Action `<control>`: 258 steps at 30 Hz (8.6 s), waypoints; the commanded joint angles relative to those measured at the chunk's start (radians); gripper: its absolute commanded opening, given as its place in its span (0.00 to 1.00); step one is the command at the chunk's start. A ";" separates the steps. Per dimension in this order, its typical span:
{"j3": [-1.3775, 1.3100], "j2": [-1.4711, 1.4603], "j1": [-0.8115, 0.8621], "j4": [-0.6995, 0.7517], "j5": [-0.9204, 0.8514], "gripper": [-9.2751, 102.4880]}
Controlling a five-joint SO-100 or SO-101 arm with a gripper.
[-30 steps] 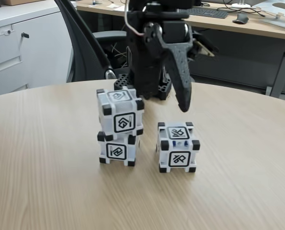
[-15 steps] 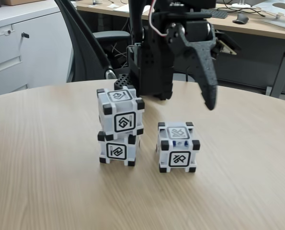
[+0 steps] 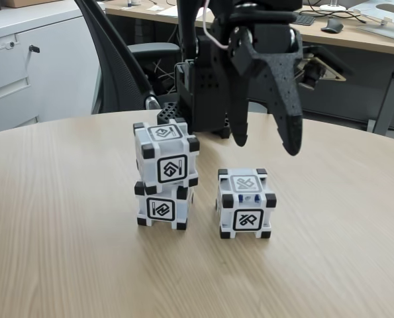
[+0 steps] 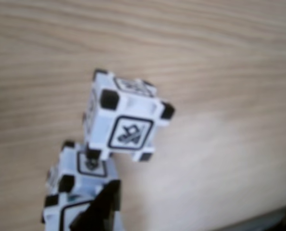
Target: Stack cubes from left to right.
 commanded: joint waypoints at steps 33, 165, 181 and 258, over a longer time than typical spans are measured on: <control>-0.055 -0.479 -0.008 -0.025 0.288 0.35; -0.537 -0.218 0.267 0.465 0.179 0.08; -0.549 -0.225 0.152 0.463 0.133 0.08; -0.535 -0.215 0.149 0.463 0.091 0.33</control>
